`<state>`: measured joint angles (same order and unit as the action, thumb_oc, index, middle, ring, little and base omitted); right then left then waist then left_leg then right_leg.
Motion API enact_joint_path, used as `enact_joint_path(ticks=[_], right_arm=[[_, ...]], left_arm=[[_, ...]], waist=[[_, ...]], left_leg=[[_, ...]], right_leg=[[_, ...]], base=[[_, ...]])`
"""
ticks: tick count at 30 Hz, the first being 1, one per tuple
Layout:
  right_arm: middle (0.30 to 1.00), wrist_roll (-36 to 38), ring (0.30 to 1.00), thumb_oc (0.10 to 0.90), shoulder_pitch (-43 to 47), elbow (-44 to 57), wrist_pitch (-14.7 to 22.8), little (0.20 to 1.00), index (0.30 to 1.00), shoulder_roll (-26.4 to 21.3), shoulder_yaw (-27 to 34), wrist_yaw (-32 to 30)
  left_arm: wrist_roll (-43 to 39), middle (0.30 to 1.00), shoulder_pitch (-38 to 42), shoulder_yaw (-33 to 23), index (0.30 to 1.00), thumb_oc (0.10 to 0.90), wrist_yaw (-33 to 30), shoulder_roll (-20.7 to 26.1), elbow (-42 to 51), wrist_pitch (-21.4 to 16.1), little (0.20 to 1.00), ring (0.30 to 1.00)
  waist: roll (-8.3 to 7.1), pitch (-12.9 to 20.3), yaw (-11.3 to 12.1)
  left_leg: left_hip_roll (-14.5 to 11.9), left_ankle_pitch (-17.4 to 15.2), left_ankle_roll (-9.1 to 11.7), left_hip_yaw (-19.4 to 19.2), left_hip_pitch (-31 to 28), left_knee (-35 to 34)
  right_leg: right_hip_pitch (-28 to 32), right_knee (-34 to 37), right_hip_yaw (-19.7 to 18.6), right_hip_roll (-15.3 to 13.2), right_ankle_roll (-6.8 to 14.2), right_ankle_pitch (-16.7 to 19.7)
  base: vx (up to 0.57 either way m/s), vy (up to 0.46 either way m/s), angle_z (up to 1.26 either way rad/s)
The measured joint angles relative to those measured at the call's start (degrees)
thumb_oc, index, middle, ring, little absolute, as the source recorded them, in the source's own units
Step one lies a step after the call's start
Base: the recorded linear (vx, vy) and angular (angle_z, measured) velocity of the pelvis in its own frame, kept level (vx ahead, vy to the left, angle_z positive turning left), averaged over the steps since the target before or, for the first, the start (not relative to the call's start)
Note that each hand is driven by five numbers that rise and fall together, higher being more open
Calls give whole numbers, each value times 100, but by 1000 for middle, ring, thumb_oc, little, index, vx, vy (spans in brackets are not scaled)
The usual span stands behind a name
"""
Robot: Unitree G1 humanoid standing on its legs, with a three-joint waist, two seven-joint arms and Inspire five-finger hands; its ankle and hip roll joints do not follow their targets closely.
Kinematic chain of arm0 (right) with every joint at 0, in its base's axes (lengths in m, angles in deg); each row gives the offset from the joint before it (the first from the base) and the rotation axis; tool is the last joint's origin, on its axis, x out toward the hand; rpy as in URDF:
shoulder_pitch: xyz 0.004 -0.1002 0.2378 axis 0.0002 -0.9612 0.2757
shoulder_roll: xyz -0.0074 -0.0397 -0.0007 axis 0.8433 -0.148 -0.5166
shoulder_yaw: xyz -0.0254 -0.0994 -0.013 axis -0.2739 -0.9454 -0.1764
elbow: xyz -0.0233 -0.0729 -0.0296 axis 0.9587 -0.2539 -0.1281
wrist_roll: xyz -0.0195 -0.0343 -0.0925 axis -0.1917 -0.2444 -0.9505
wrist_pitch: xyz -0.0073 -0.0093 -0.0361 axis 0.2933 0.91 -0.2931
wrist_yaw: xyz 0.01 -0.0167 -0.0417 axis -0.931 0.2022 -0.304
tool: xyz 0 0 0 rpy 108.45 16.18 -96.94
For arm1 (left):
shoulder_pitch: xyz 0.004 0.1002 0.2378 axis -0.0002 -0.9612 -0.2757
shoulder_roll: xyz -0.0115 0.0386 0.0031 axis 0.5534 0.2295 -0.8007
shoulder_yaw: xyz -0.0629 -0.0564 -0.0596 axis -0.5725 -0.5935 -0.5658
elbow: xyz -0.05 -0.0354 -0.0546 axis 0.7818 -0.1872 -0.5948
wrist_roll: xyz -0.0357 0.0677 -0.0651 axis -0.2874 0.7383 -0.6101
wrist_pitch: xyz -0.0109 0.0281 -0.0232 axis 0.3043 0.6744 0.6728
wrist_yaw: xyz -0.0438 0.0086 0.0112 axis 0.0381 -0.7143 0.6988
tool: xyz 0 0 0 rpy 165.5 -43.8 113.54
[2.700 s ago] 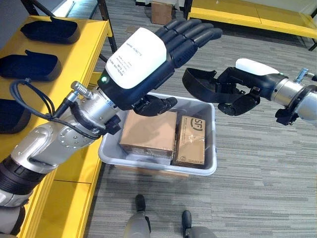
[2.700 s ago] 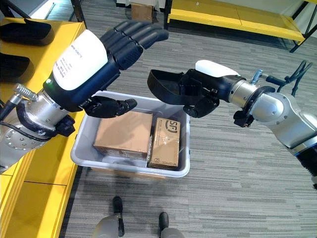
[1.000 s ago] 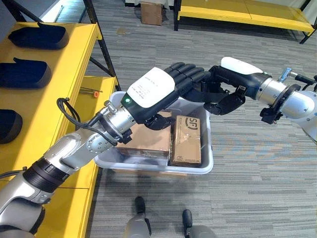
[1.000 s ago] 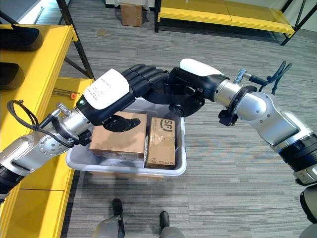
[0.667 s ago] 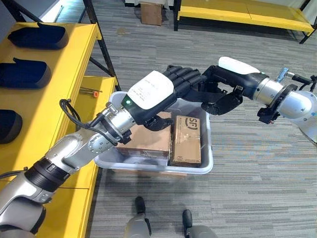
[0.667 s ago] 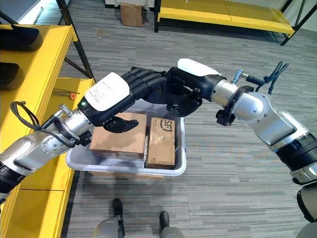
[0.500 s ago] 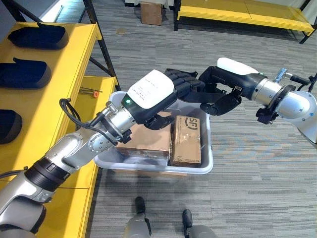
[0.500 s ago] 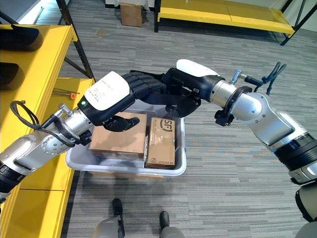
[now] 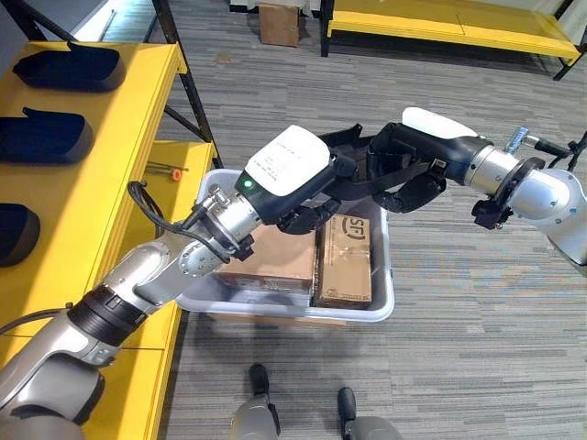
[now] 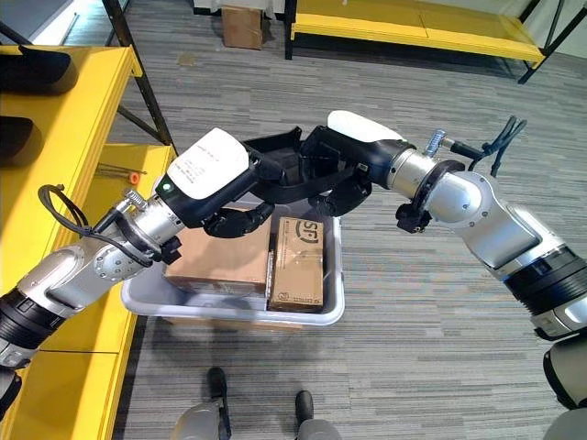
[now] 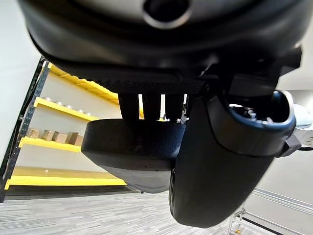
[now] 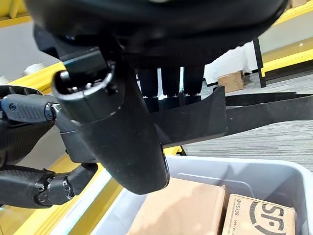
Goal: Move parts from the plastic box to the shelf.
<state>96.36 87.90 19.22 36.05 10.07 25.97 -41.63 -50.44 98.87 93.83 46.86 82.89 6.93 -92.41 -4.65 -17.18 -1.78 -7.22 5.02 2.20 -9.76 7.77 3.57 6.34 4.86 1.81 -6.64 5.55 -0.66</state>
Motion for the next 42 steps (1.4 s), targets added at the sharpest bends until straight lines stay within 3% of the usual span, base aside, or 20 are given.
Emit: enact_joint_path(ticks=[7,8,9,13,18,23,28,30,34,39,42], right_arm=[[300,1,300,400,0,0,-11,300,300,0,1,0],[404,1,404,475,-1,0,-11,404,404,3,2,-1],[1000,1,1000,900,-1,0,-15,1000,1000,5,3,-1],[1000,232,1000,900,-151,40,-33,1000,1000,288,255,-80],[1000,799,1000,900,-1376,588,-37,1000,1000,973,1737,-313],[1000,1130,1000,900,-2143,1178,-30,1000,1000,1105,2864,-543],[1000,1256,1000,900,-3508,1702,-25,1000,1000,1449,4374,-670],[1000,1359,1000,900,-3948,1886,-34,1000,1000,1574,4686,-718],[1000,1611,1000,900,-5395,2435,-46,1000,1000,2482,5537,-613],[1000,1687,1000,900,-6265,2576,-148,1000,1000,3229,5643,-518],[1000,1690,1000,900,-6522,2575,-182,1000,1000,3537,5628,-522]], left_arm=[[6,300,0,0,300,400,0,-10,-2,5,300,300],[7,300,-1,0,300,400,0,-9,-2,5,300,300],[7,300,-1,0,300,400,0,-8,-2,5,300,300],[24,300,-15,-15,300,400,-19,17,-33,60,300,300],[52,300,-457,-280,300,400,-60,96,-28,137,300,300],[127,300,-1140,-595,300,400,48,368,36,196,300,300],[314,300,-2356,-1691,300,400,60,546,245,231,300,300],[361,300,-2663,-2051,300,400,57,555,269,257,300,300],[566,300,-3868,-3460,300,400,47,545,912,351,300,300],[693,300,-4607,-4329,300,400,7,463,1520,321,300,300],[699,300,-4894,-4574,300,400,-23,382,1689,230,300,300]], waist=[[0,0,-25],[0,0,-27],[0,0,-29],[1,0,-94],[8,19,-109],[42,37,-146],[48,42,-138],[79,58,-125],[126,100,-127],[268,234,-134],[403,401,-142]], left_leg=[[0,0,0,-1,-1,0],[0,0,0,-1,-1,0],[0,0,0,-1,-1,0],[-1,0,0,-12,-5,-1],[-10,-3,-5,-110,-95,-76],[-11,-3,-5,-148,-104,-97],[-17,-4,-5,-158,-96,-124],[-15,-4,-5,-182,-91,-142],[-13,-1,1,-193,-89,-183],[1,-2,0,-233,-84,-196],[12,-3,0,-250,-79,-206]], right_leg=[[0,0,-1,0,0,0],[0,0,-2,0,0,0],[0,0,-2,-1,0,0],[-2,0,-12,-2,0,0],[-9,1,-128,-9,-3,0],[-31,2,-145,-15,-4,-1],[-60,4,-153,-10,-13,-8],[-83,4,-184,-17,-13,-7],[-116,4,-235,-17,-14,-12],[-143,4,-275,-39,-1,-23],[-162,5,-288,-55,6,-27]], base=[[0,0,0],[0,0,0],[0,0,0],[0,0,0],[10,0,-9],[11,-1,-4],[17,-2,-1],[24,-5,-5],[7,-1,-1],[-2,-7,-2],[-10,-19,-3]])
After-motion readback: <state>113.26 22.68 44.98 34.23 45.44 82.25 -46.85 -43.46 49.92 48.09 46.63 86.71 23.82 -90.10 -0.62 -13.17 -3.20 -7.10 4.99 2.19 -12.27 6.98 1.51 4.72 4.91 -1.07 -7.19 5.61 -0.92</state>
